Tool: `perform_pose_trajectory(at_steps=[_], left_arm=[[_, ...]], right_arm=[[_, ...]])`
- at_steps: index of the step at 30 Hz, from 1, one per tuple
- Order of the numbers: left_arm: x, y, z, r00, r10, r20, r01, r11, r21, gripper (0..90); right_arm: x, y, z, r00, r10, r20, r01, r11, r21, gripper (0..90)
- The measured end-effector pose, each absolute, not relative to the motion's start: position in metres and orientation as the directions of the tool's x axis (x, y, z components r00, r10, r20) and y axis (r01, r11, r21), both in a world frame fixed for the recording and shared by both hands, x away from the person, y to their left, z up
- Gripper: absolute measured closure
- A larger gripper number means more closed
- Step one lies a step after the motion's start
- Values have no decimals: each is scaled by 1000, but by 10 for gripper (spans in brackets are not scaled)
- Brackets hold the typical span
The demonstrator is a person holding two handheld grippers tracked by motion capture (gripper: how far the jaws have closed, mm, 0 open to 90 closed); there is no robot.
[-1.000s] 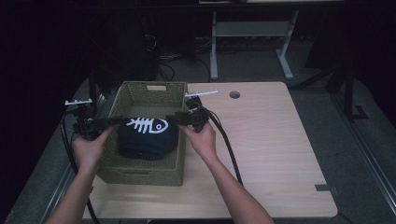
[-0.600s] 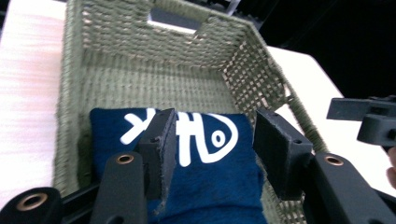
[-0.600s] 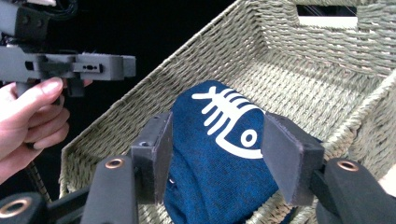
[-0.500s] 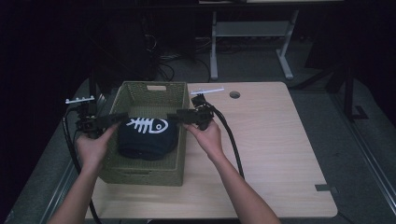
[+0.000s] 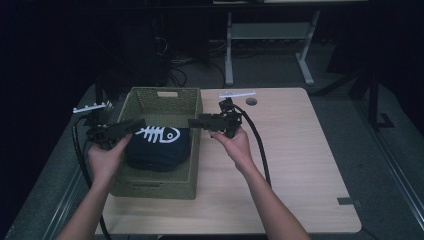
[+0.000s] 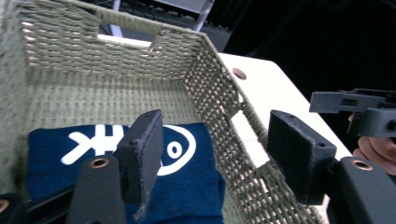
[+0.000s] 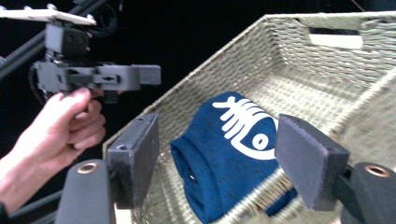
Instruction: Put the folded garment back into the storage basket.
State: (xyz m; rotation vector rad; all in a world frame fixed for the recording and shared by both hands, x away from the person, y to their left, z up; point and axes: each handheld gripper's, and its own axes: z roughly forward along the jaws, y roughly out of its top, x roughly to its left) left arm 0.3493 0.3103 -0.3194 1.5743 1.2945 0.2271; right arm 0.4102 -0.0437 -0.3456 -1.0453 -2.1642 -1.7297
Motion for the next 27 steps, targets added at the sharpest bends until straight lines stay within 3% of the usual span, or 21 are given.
perform_pose_trajectory(at_steps=[6,27], left_arm=[[350,299,-319,412,793,-448,607,128,785,286],[351,269,-310,461,780,-422,574,101,813,236]], right_arm=[[411,-59,-346,-734,399,550,622,70,780,292],[408,-109,-345,-739,411,534,600,41,799,219]])
